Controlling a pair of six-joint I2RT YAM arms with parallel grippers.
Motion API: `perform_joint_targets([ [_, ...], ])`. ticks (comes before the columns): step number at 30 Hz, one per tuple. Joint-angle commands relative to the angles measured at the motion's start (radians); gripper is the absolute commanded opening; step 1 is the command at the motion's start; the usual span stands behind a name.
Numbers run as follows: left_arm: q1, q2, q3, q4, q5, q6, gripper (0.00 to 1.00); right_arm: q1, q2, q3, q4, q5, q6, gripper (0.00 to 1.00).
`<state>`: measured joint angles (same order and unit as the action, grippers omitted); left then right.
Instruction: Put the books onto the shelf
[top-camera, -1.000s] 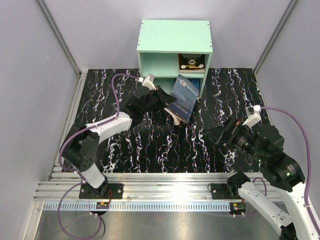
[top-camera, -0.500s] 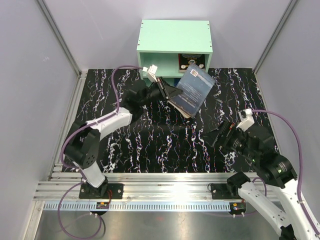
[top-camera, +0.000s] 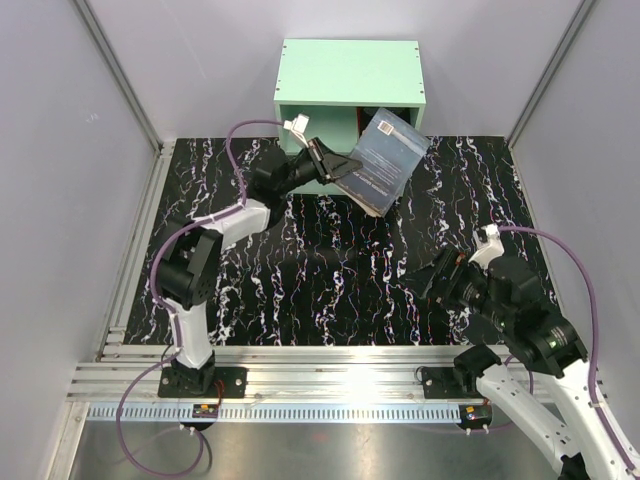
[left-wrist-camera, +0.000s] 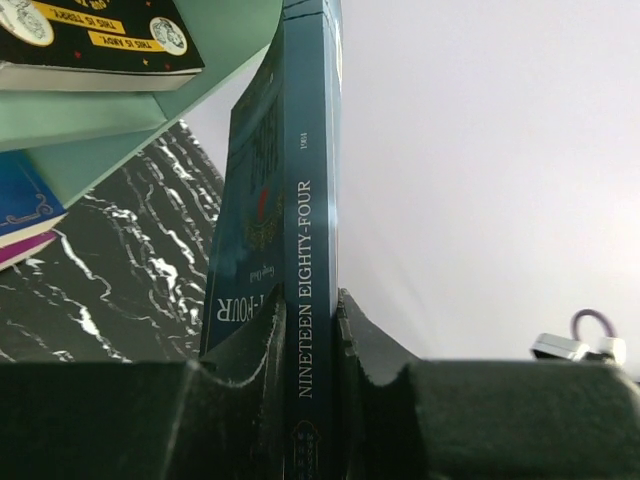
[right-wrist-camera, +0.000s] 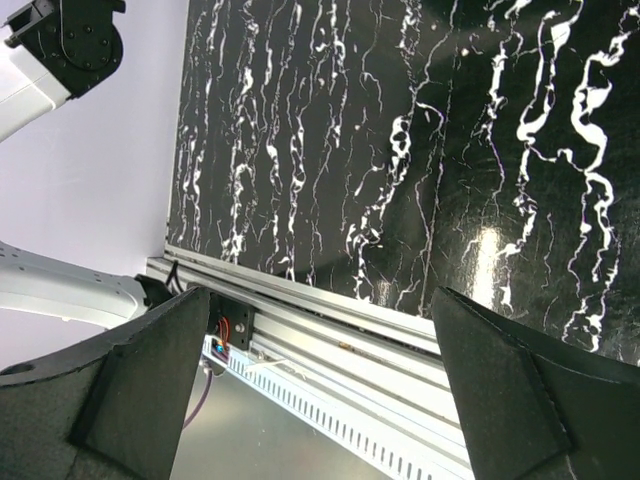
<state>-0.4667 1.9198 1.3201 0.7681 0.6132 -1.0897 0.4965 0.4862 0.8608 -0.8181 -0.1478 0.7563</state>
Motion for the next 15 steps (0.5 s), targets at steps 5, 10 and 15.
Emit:
perform_joint_targets([
  [5,0.115,0.028,-0.065,0.520,-0.176,-0.249,0.00,0.005,0.006,-0.022,0.011,-0.004,0.006,1.00],
  [10,0.142,0.108,-0.061,0.638,-0.194,-0.352,0.00,0.004,0.011,-0.028,0.020,-0.007,0.005,1.00],
  [15,0.157,0.160,-0.021,0.703,-0.278,-0.416,0.00,0.005,0.015,-0.065,0.051,-0.032,0.026,1.00],
])
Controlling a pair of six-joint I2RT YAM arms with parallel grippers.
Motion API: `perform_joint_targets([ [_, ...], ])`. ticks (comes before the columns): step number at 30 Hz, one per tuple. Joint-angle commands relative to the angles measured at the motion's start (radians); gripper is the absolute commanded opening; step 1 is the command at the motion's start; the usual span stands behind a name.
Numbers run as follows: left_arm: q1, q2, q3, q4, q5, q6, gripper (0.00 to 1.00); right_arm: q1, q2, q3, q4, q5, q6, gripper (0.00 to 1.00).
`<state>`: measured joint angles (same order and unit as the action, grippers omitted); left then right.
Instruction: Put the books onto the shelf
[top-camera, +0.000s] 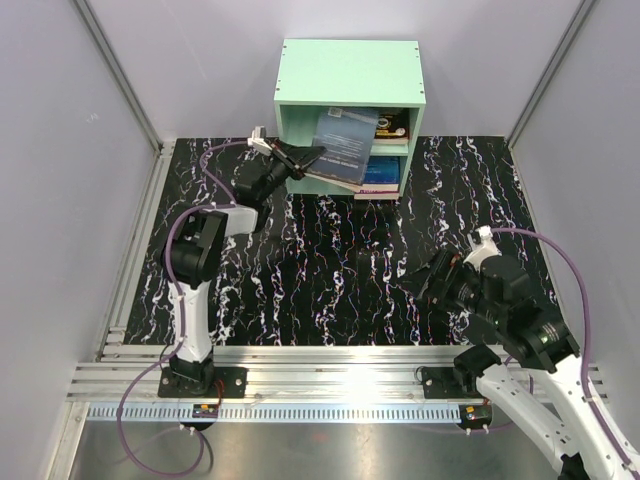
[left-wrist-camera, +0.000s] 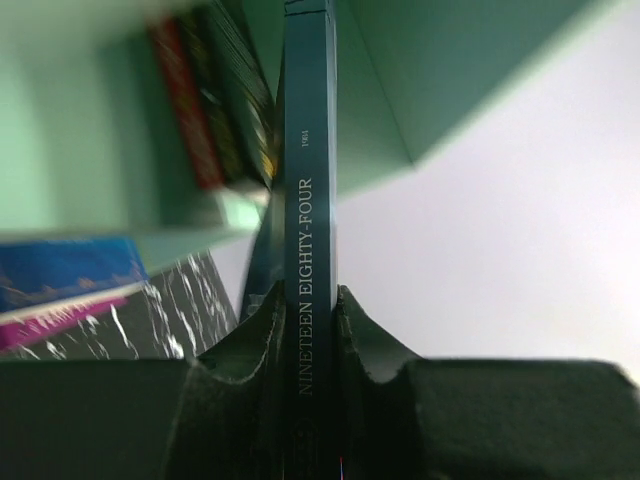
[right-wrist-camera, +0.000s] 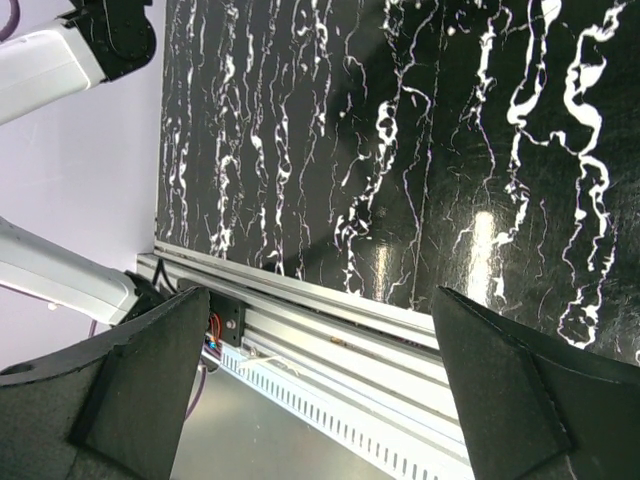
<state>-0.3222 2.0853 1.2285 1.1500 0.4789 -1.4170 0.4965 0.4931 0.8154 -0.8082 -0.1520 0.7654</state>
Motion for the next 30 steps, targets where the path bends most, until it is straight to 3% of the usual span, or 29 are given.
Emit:
perform_joint_targets([
  [1,0.014,-0.002,0.078,0.320,-0.160,-0.098,0.00,0.005,0.006,-0.024,0.041,-0.029,0.021,1.00],
  [9,0.002,0.035,0.219,0.191,-0.192,-0.102,0.00,0.005,-0.002,-0.059,0.059,-0.031,0.028,1.00],
  [17,-0.089,0.039,0.328,-0.143,-0.275,0.018,0.00,0.005,0.001,-0.078,0.084,-0.044,0.031,1.00],
  [22,-0.155,0.120,0.491,-0.332,-0.393,0.035,0.11,0.005,-0.025,-0.078,0.061,-0.040,0.028,1.00],
  [25,-0.190,0.159,0.531,-0.401,-0.502,0.006,0.28,0.004,-0.044,-0.075,0.037,-0.032,0.028,1.00],
  [26,-0.204,0.179,0.580,-0.429,-0.523,0.015,0.48,0.004,-0.050,-0.074,0.024,-0.032,0.028,1.00],
  [28,-0.213,0.211,0.667,-0.539,-0.530,0.033,0.62,0.005,-0.067,-0.070,0.012,-0.026,0.026,1.00],
  [29,-0.218,0.249,0.752,-0.571,-0.508,0.052,0.87,0.005,-0.073,-0.071,0.003,-0.023,0.026,1.00],
  [30,-0.222,0.266,0.788,-0.607,-0.497,0.059,0.99,0.005,-0.077,-0.073,0.000,-0.023,0.026,1.00],
])
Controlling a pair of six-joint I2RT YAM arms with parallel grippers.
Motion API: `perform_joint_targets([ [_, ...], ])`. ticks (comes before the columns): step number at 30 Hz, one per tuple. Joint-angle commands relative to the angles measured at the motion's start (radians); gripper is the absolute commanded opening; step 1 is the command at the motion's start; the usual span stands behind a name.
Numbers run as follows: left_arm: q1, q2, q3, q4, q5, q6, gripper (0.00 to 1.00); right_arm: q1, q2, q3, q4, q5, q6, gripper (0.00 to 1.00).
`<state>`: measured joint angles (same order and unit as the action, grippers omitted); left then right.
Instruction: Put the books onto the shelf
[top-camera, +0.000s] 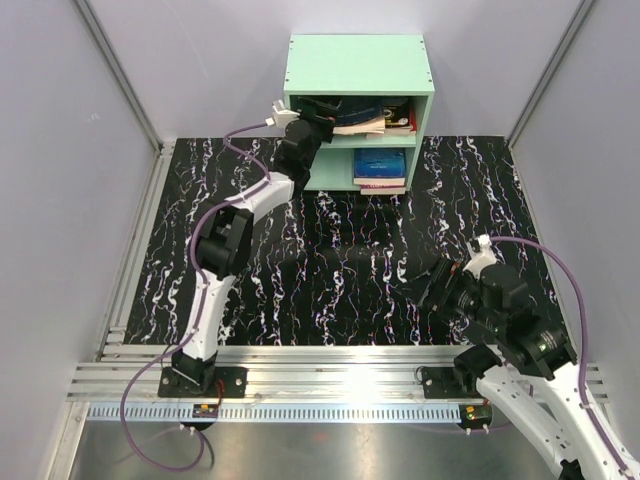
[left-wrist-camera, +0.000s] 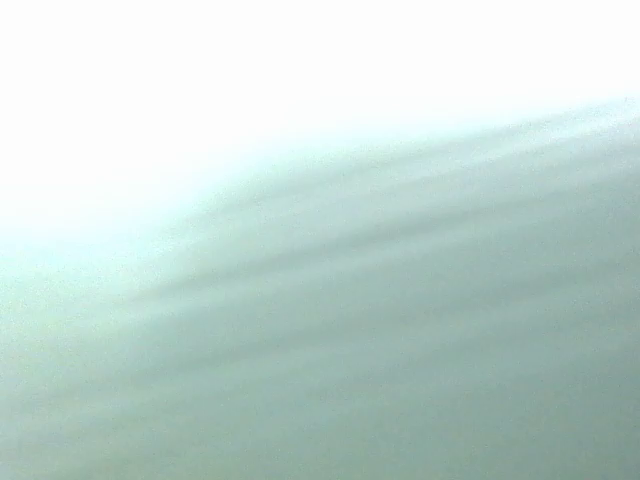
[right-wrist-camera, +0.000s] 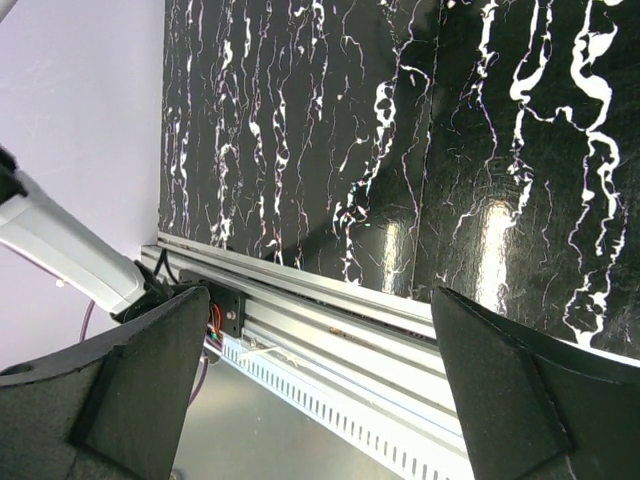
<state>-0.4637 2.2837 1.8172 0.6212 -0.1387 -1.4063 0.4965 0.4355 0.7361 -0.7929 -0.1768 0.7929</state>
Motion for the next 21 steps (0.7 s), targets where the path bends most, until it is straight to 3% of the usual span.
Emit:
perform_joint_targets([
  [1,-0.085,0.079,0.224,-0.095,0.129,0.053,0.99,0.004,-0.026,0.002,-0.017,0.002,-0.001,1.00],
  [5,-0.101,0.045,0.212,-0.173,0.178,0.111,0.99,0.004,-0.024,-0.010,-0.006,-0.010,0.005,1.00],
  [9,-0.104,-0.035,0.128,-0.352,0.183,0.207,0.99,0.005,-0.029,-0.023,0.012,-0.020,0.012,1.00],
  [16,-0.108,-0.185,-0.024,-0.474,0.056,0.296,0.97,0.005,-0.040,-0.064,0.046,-0.041,0.051,1.00],
  [19,-0.115,-0.182,-0.019,-0.482,0.056,0.319,0.67,0.005,-0.055,-0.076,0.046,-0.043,0.063,1.00],
  [20,-0.118,-0.173,-0.009,-0.483,0.054,0.328,0.42,0.004,-0.057,-0.078,0.040,-0.041,0.065,1.00],
  [21,-0.119,-0.165,0.001,-0.486,0.056,0.329,0.28,0.005,-0.063,-0.078,0.037,-0.039,0.065,1.00],
])
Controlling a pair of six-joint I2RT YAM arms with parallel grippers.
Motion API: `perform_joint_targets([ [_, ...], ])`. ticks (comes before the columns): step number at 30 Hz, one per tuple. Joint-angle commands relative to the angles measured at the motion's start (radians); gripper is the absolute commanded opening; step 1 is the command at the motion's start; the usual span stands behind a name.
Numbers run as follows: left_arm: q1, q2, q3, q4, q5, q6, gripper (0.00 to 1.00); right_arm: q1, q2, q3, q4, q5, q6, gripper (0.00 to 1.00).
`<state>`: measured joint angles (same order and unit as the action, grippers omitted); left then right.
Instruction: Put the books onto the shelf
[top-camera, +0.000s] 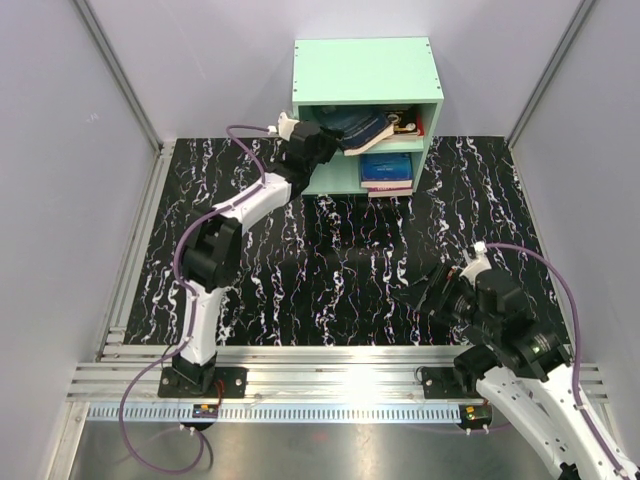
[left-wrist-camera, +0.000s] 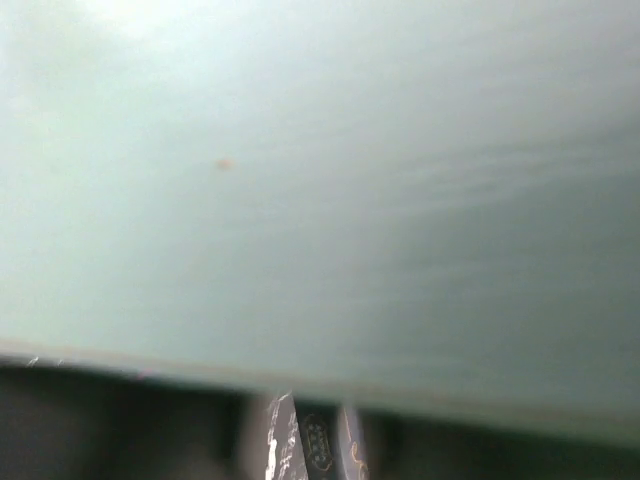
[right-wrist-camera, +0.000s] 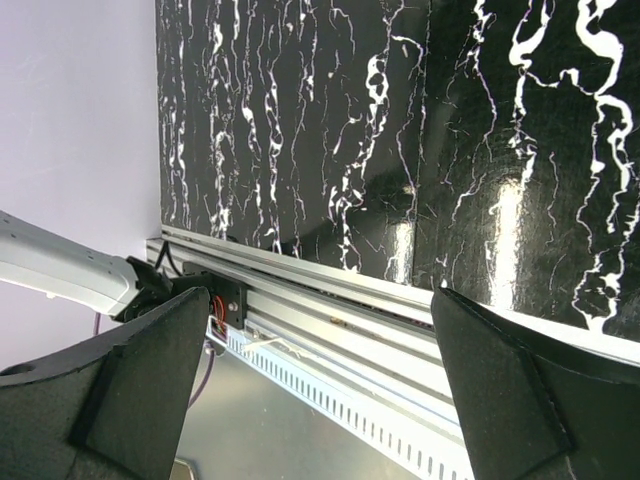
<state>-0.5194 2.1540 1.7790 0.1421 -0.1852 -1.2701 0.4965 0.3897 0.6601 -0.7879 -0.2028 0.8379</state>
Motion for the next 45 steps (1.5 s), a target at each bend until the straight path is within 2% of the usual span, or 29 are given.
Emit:
perform_joint_targets([
  [1,-0.067,-0.026,0.049,-0.012,0.102,0.195,0.21,0.005,-0.021,-0.001,0.026,-0.009,0.017,1.00],
  [2,-0.067,-0.005,0.077,-0.015,0.115,0.199,0.09,0.005,-0.025,0.001,0.013,-0.006,0.015,1.00],
  [4,-0.070,0.015,0.102,-0.021,0.121,0.206,0.00,0.005,-0.035,0.007,0.001,0.005,0.006,1.00],
  [14,-0.140,0.112,0.275,0.056,0.181,0.314,0.00,0.005,-0.060,-0.002,-0.027,0.009,0.001,1.00],
  [19,-0.177,0.077,0.249,0.068,0.188,0.345,0.00,0.005,-0.072,-0.002,-0.040,0.011,0.000,1.00],
  [25,-0.206,-0.073,0.070,0.047,0.081,0.365,0.00,0.005,-0.092,-0.008,-0.048,0.000,0.006,1.00],
  [26,-0.211,-0.101,-0.006,0.042,0.047,0.365,0.00,0.007,-0.097,-0.008,-0.051,0.002,0.007,1.00],
  [29,-0.244,-0.193,-0.105,0.025,-0.049,0.394,0.00,0.005,-0.115,-0.016,-0.054,-0.004,0.017,1.00],
  [33,-0.297,-0.223,-0.110,0.001,-0.132,0.465,0.00,0.005,-0.135,-0.030,-0.057,-0.020,0.032,1.00],
  [38,-0.355,-0.175,-0.058,-0.012,-0.229,0.482,0.00,0.005,-0.172,-0.024,-0.092,-0.024,0.040,1.00],
  [43,-0.384,-0.097,0.037,0.027,-0.237,0.486,0.00,0.005,-0.207,0.018,-0.186,-0.001,0.024,1.00],
  [45,-0.393,-0.100,0.033,0.094,-0.229,0.503,0.00,0.005,-0.225,0.041,-0.220,0.011,0.015,1.00],
])
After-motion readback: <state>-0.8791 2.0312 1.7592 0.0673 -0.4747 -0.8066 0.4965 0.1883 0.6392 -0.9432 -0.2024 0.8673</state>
